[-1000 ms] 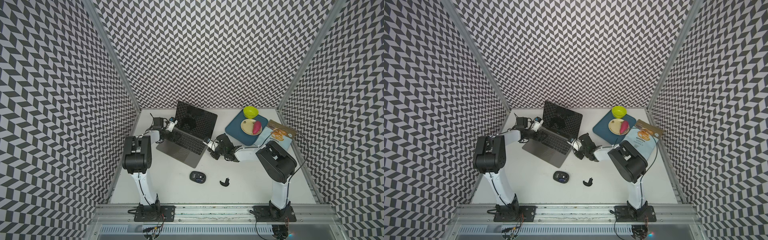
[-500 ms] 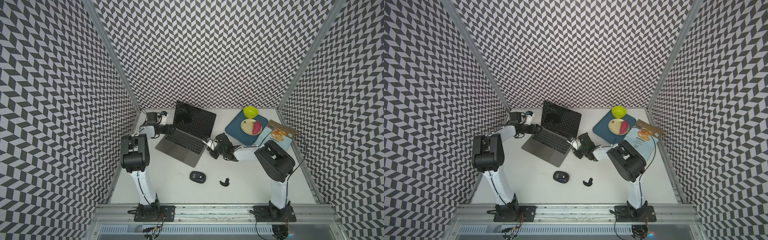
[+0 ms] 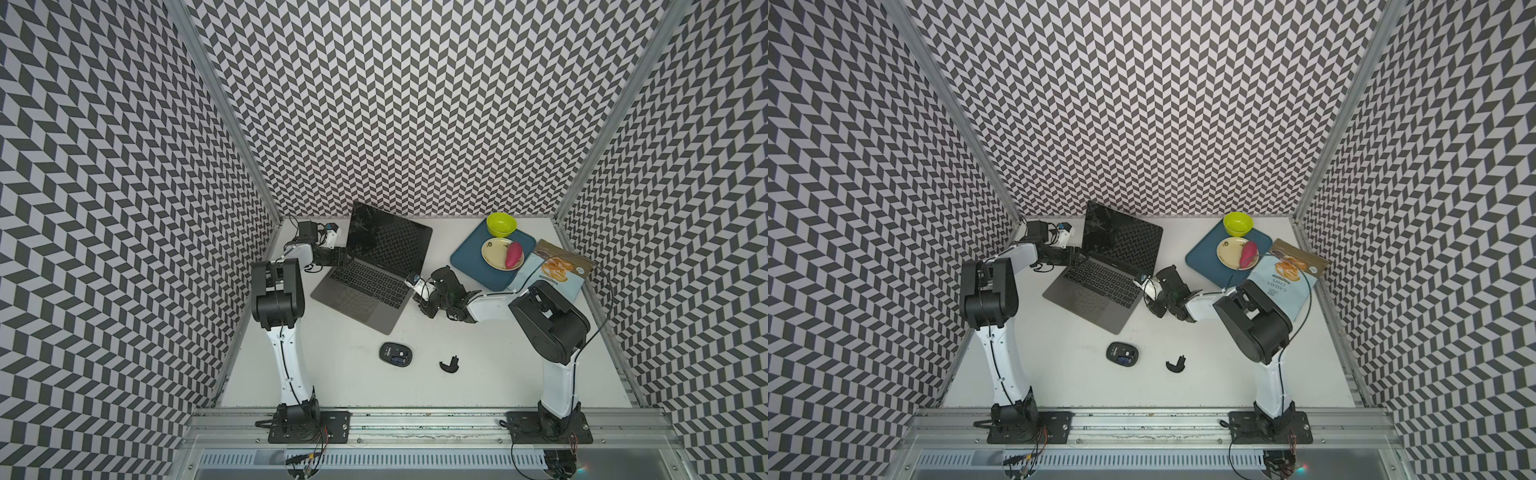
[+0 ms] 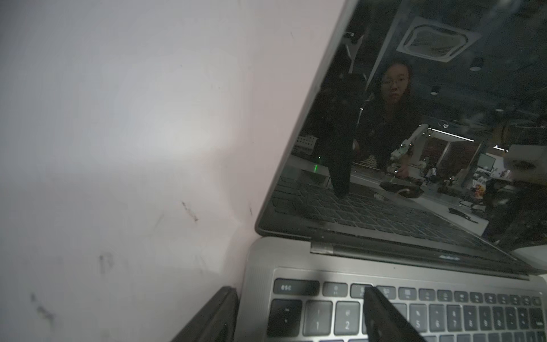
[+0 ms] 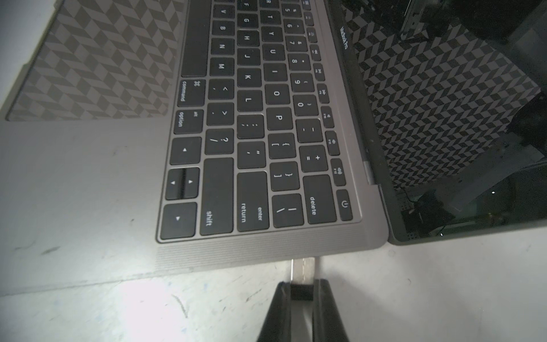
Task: Insert the wireless mouse receiver into the laptop
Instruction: Insert the USB plug into the USB port.
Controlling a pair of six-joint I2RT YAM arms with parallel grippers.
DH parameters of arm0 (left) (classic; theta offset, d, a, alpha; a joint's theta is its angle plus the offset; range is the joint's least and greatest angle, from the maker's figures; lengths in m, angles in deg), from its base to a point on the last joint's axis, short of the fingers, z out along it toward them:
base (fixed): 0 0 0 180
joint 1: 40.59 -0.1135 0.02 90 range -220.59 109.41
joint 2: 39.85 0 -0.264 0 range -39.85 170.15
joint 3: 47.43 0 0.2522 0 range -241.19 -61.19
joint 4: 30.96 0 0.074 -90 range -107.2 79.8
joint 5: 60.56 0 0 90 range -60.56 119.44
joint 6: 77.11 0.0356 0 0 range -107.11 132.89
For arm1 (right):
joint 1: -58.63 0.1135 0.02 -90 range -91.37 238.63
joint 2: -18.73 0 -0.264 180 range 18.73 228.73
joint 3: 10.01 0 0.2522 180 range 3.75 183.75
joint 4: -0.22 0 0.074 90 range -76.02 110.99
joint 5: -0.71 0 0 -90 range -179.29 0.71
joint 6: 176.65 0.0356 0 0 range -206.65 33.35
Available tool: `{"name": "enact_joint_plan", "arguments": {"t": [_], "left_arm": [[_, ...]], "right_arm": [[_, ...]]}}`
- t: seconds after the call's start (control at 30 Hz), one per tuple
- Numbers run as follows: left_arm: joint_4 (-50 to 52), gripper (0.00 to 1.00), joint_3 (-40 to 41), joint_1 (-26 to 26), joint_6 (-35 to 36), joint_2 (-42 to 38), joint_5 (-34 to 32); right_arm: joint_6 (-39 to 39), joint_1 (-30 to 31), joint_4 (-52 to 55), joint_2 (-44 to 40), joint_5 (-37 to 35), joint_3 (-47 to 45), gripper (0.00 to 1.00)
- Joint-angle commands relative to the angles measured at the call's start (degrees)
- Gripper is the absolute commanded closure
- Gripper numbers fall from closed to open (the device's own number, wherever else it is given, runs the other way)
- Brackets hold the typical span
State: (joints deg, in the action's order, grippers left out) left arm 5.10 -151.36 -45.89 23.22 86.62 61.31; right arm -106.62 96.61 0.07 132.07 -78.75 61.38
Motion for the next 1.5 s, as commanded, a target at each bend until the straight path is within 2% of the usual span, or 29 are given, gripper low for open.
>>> {"name": "enact_joint_plan", "arguments": {"t": [0.0,0.23,0.4,0.53,0.7,0.93,1.03,1.3,1.47], "left_arm": [[7.4,0.35,-0.2,1.5,3.3,3.4,7.4],[10.9,0.42,-0.2,3.4,10.1,4.5,10.2],[11.2,0.43,1.2,5.7,13.5,3.5,7.6],[9.4,0.43,3.8,6.7,13.6,1.9,7.9],[8.7,0.43,6.3,7.3,15.6,0.5,9.0],[7.0,0.44,10.0,10.1,18.5,-2.0,9.4],[5.5,0.44,12.2,11.3,18.8,-3.5,9.6],[5.5,0.45,13.8,14.4,17.8,-4.1,5.6],[4.2,0.45,15.1,14.9,17.8,-5.2,5.6]], "right_arm": [[-2.2,0.7,2.0,1.8,0.0,0.1,0.90],[-2.4,0.8,1.9,2.0,-0.4,2.5,0.90],[-2.2,0.8,3.2,1.5,-0.8,5.0,0.90],[2.6,0.8,4.3,1.0,0.0,6.8,0.91],[7.6,0.7,-0.6,-0.5,4.3,3.4,0.91],[6.2,0.7,-9.1,-5.9,4.5,-5.9,0.91],[6.8,0.7,-9.2,-7.1,4.2,-7.4,0.91],[13.7,3.9,-9.3,-11.4,-3.4,-15.3,0.91],[15.3,4.7,-11.8,-12.6,-4.3,-20.3,0.91]]}}
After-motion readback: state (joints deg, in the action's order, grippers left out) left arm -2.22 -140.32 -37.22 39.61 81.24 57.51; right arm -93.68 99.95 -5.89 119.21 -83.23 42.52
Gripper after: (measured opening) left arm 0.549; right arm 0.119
